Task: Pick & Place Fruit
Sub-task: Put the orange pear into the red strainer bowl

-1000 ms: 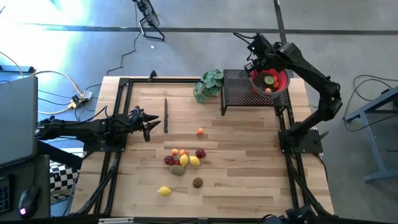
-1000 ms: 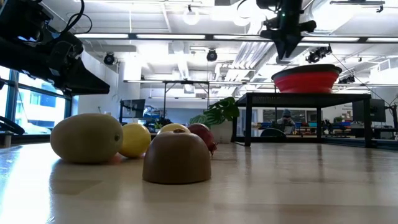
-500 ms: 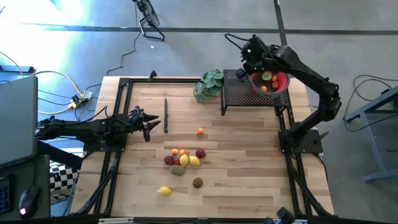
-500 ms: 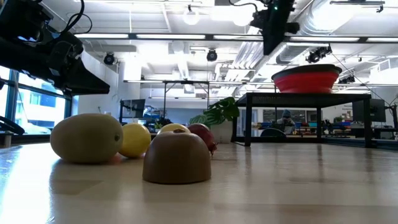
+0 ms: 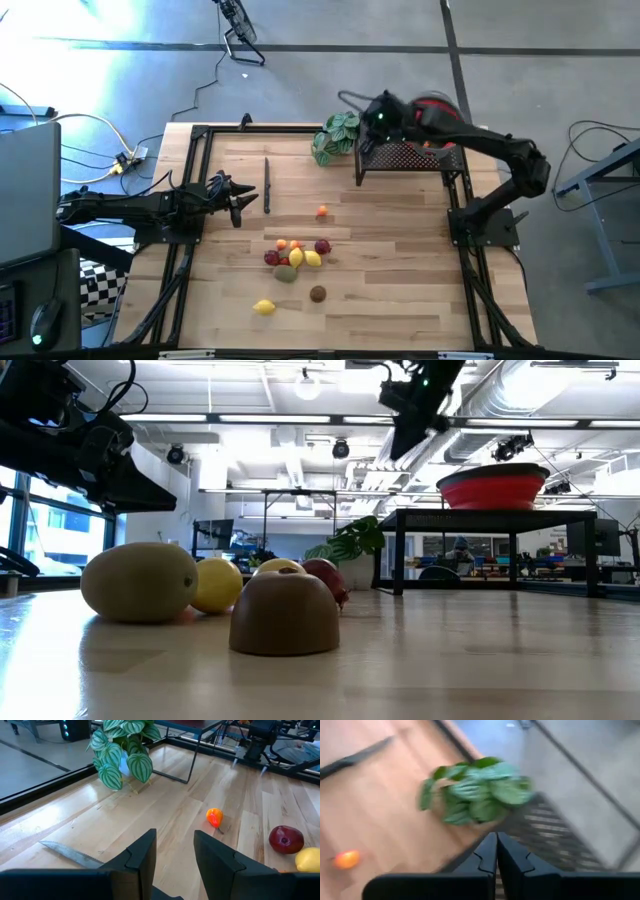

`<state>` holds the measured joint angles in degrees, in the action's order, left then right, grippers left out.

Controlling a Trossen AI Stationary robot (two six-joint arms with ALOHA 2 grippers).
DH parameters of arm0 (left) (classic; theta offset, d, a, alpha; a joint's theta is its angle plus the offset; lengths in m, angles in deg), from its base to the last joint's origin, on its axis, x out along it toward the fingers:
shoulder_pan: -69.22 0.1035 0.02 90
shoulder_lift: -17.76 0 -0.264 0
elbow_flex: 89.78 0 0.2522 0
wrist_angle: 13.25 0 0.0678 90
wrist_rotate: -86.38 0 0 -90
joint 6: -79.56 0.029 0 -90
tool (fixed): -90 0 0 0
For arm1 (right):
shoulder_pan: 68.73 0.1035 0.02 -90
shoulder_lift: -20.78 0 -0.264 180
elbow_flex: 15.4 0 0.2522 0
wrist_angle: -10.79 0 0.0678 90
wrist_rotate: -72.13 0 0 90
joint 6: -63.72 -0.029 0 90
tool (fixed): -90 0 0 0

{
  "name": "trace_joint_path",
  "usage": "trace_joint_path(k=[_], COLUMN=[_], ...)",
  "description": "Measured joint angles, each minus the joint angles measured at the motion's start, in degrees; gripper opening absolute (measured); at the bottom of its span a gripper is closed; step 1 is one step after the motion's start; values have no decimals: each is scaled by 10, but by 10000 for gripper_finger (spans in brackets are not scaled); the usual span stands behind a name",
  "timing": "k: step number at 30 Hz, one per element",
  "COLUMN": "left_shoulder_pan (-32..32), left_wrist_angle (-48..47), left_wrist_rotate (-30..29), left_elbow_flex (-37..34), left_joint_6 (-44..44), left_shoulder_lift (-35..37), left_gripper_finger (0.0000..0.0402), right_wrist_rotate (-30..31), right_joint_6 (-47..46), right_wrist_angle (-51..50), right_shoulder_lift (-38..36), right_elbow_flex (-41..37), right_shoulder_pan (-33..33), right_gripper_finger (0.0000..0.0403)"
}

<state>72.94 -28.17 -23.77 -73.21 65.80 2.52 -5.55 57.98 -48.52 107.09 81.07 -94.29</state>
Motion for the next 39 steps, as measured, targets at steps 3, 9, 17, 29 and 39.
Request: trace_joint_path(k=[3,9,17,29,39], left_shoulder_pan=[0,0,0,0,0], left_wrist_angle=[-1,-2,-2,-2,-2], left_wrist_rotate=[0,0,0,0,0], left_elbow_flex=[0,0,0,0,0], left_joint_6=[0,0,0,0,0], left_shoulder_lift=[0,0,0,0,0], left_gripper_finger=[127,127,127,127,127], right_wrist_rotate=[-55,-121,-128,-123,-122], right_joint_6=[0,-2,33,56,49], right_wrist_angle=[99,248,298,295,305], right_shoulder_lift=[-11,-35,-72,-85,-82], right_elbow_flex=[-63,-134,-142,-142,-144], right_shoulder_pan=[17,59,141,225,258], right_gripper_finger=[5,5,3,2,2])
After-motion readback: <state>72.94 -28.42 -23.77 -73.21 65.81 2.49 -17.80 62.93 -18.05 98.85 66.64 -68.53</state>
